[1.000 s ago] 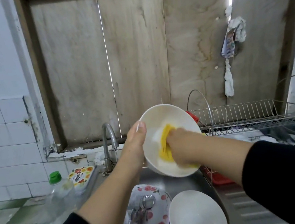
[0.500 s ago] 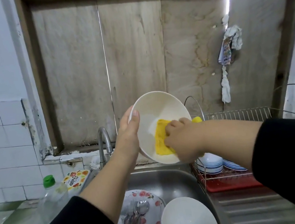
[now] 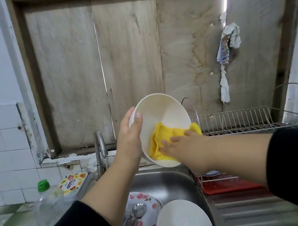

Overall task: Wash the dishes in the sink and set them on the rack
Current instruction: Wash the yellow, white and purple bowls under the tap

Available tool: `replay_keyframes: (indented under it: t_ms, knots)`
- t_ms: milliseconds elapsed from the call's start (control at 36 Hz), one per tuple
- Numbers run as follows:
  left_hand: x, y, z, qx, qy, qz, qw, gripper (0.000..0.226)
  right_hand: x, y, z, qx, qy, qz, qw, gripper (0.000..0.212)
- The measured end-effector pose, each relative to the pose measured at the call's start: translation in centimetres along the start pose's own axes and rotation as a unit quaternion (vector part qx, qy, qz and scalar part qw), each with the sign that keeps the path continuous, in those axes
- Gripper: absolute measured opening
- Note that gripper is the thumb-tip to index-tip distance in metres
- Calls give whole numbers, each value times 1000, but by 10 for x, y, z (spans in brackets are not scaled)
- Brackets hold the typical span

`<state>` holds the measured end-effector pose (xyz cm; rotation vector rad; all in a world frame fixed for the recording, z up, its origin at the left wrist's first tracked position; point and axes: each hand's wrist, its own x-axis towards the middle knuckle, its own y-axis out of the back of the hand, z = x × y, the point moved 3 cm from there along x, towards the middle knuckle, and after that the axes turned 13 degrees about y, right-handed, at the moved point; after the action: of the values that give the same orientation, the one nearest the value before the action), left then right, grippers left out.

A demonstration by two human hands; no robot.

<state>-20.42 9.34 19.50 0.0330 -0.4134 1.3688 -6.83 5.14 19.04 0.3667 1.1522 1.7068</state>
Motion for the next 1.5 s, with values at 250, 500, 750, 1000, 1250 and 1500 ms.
replay_keyframes:
  t_ms: [250,500,750,1000,1250,1500]
  knots:
    - [3,-5,6,71,-7,-68,995,70,-19,15,39,-95,74,-99,988,115]
    - [16,1,19,-2,72,-67,995,20,-11,-14,40,-232,129,328,907,40]
    - [7,-13,-26,-86,109,-29,990,90,6,2,10,180,62,314,930,36]
    - [8,-22,-32,-176,130,29,975,68,13,-7,20,82,92,308,943,48]
    - [18,11,-11,-35,184,-61,980,57,3,-11,46,-96,167,281,940,47]
    - [12,-16,-21,-48,107,-11,993,110,9,-4,25,205,74,312,925,39]
